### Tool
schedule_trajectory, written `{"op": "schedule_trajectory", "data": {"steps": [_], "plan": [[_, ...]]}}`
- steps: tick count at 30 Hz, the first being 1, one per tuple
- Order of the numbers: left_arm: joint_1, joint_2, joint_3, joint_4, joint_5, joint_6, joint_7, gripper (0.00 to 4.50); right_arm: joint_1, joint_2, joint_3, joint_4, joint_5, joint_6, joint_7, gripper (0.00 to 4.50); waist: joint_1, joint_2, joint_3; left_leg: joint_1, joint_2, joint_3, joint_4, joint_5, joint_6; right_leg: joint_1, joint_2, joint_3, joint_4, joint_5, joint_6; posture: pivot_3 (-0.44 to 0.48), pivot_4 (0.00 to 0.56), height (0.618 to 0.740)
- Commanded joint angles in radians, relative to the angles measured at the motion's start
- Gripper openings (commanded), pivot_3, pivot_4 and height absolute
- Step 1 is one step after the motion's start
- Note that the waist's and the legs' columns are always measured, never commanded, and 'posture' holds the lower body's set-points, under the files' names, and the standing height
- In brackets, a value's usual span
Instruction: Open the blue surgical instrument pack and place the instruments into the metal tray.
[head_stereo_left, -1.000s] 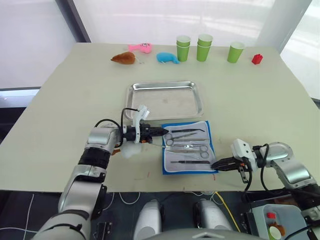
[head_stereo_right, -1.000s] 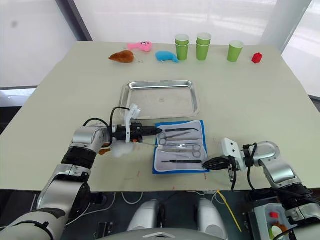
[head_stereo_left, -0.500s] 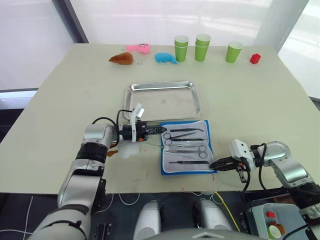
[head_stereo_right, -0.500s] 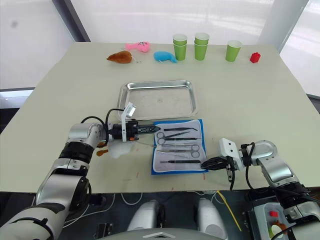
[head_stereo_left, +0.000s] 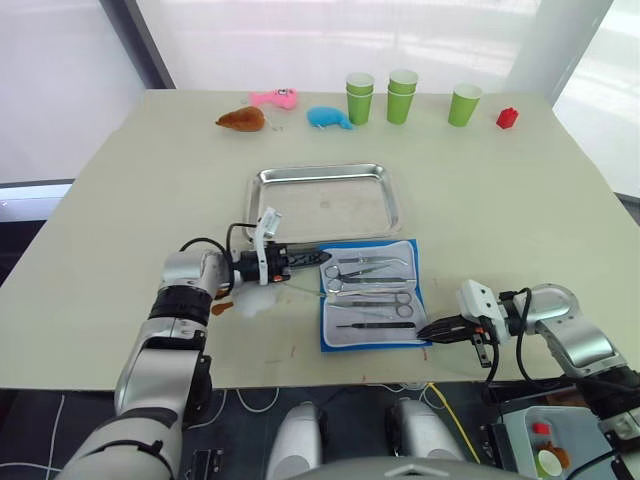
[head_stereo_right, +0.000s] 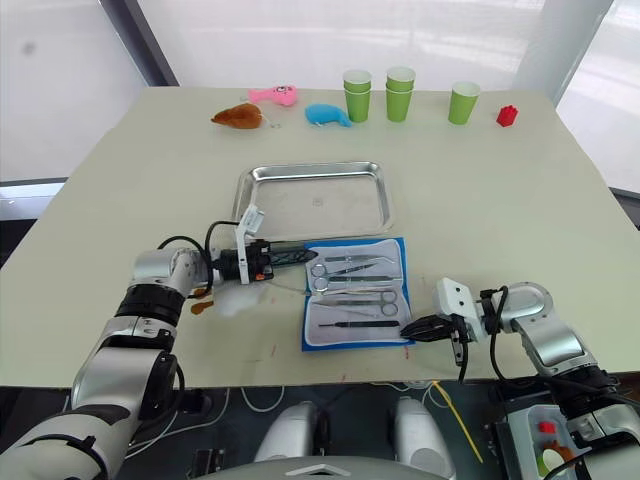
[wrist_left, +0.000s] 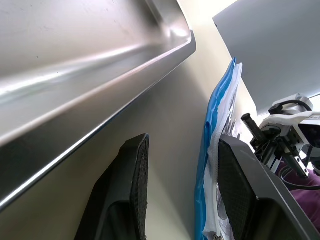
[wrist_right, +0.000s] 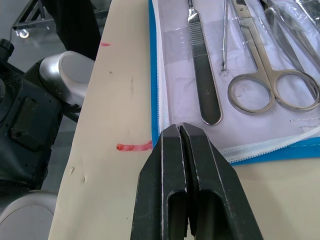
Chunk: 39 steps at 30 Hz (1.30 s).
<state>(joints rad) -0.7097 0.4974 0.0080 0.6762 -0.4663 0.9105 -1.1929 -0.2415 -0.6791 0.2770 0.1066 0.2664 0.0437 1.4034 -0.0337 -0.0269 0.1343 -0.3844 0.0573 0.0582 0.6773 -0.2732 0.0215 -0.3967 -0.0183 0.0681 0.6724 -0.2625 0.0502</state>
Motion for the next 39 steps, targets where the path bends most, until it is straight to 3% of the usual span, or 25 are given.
{"op": "schedule_trajectory", "data": {"steps": [1, 6, 12, 19, 26, 29, 31, 36, 39], "plan": [[0.044, 0.029, 0.014, -0.007, 0.012, 0.015, 0.021, 2.09, 0.033, -0.007, 0.034, 0.014, -0.030, 0.044, 0.004, 0.00, -0.002, 0.000, 0.000, 0.000, 0.000, 0.000, 0.000, 0.000, 0.000, 0.000, 0.000, 0.000, 0.000, 0.000, 0.000, 0.000, 0.150, 0.740], [0.076, 0.043, 0.022, -0.075, -0.013, 0.025, -0.009, 2.09, 0.034, -0.010, 0.008, -0.008, 0.009, 0.070, 0.014, 0.00, -0.006, 0.000, 0.000, 0.000, 0.000, -0.001, -0.004, 0.000, 0.000, 0.000, 0.000, 0.000, -0.002, 0.000, -0.001, 0.000, 0.150, 0.740], [0.099, 0.056, 0.031, -0.165, -0.059, 0.050, -0.039, 2.11, 0.046, -0.005, -0.040, -0.040, 0.054, 0.031, 0.024, 2.53, -0.009, -0.001, 0.001, 0.000, 0.000, -0.004, -0.007, 0.000, 0.000, 0.000, 0.000, 0.000, -0.005, 0.000, -0.001, 0.000, 0.150, 0.740], [0.116, 0.082, 0.036, -0.244, -0.091, 0.074, -0.057, 2.11, 0.059, -0.062, -0.102, -0.115, 0.141, 0.100, 0.059, 2.53, -0.004, -0.001, 0.010, -0.002, 0.000, -0.006, -0.006, 0.000, 0.000, -0.002, 0.000, -0.001, -0.006, 0.000, -0.001, 0.000, 0.150, 0.740], [0.139, 0.155, 0.014, -0.347, -0.094, 0.047, -0.101, 2.11, -0.017, -0.075, -0.178, -0.137, 0.217, 0.196, 0.040, 2.53, -0.005, 0.000, 0.014, -0.016, 0.000, -0.008, -0.006, 0.000, 0.000, -0.013, 0.000, -0.002, -0.006, 0.000, -0.001, 0.000, 0.150, 0.740], [0.142, 0.180, 0.020, -0.406, -0.103, 0.028, -0.114, 2.11, -0.047, -0.050, -0.187, -0.133, 0.227, 0.196, 0.027, 3.32, -0.002, 0.000, 0.017, -0.016, 0.000, -0.007, -0.006, 0.000, 0.000, -0.013, -0.001, -0.002, -0.006, 0.000, -0.001, 0.000, 0.150, 0.740], [0.143, 0.186, 0.039, -0.463, -0.129, 0.029, -0.114, 2.11, -0.061, -0.028, -0.191, -0.114, 0.220, 0.176, 0.015, 4.41, 0.002, 0.001, 0.017, -0.017, 0.000, -0.008, -0.006, 0.000, 0.000, -0.013, -0.001, -0.003, -0.006, 0.000, -0.001, 0.000, 0.150, 0.740], [0.155, 0.189, 0.070, -0.554, -0.173, 0.027, -0.100, 2.11, -0.075, 0.009, -0.190, -0.072, 0.200, 0.135, 0.010, 4.41, 0.020, 0.002, 0.019, -0.018, 0.000, -0.007, -0.006, 0.000, 0.000, -0.013, -0.002, -0.003, -0.008, 0.000, 0.000, 0.000, 0.150, 0.740], [0.166, 0.185, 0.087, -0.570, -0.169, -0.030, -0.082, 2.88, -0.083, 0.028, -0.191, -0.052, 0.197, 0.111, 0.011, 4.50, 0.021, 0.002, 0.019, -0.018, 0.000, -0.008, -0.006, 0.000, 0.000, -0.013, -0.002, -0.003, -0.008, 0.000, 0.000, 0.000, 0.150, 0.740]]}}
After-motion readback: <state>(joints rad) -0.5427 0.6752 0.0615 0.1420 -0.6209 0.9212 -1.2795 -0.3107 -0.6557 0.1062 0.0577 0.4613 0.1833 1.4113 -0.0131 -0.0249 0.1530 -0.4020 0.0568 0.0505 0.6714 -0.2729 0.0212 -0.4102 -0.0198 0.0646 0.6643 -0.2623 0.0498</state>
